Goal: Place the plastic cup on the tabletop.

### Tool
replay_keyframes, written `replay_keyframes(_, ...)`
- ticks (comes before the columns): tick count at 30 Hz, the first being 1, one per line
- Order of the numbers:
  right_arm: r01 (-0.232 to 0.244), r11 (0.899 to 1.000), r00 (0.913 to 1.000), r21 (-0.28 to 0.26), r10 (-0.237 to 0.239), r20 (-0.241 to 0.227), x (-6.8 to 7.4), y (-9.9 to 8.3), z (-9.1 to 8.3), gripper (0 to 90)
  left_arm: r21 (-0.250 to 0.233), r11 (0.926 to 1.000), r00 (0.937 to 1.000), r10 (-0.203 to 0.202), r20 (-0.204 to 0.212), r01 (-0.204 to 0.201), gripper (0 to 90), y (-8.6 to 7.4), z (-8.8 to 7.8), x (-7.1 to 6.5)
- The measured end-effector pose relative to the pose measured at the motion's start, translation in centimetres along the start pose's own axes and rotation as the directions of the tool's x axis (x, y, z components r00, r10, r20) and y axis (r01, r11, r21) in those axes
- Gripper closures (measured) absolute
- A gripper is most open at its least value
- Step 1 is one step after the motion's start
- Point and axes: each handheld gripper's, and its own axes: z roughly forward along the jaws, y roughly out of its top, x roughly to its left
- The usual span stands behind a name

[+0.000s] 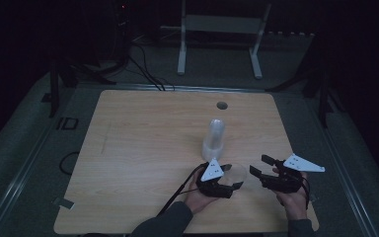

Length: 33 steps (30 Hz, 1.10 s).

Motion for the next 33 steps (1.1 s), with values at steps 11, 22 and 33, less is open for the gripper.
replay_keyframes(11, 0.003, 1.0, 1.0, 0.005, -0.003, -0.005, 0.09, -0.06, 0.15, 28.3, 0.024, 0.9997, 0.9996, -0.007, -0.028, 0.008, 18.6, -0.1, 0.0, -0.08)
replay_keyframes(22, -0.002, 1.0, 1.0, 0.004, 0.002, -0.005, 0.07, -0.12, 0.16, 28.3, 0.061, 0.9981, 0.9998, -0.005, -0.018, 0.006, 14.5, -0.2, -0.03, -0.29)
replay_keyframes(33, -0.001, 1.0, 1.0, 0.004, 0.001, -0.005, 0.03, -0.14, 0.13, 28.2, 0.087, 0.9959, 0.9997, -0.023, -0.013, 0.024, 13.8, -0.26, -0.18, -0.25)
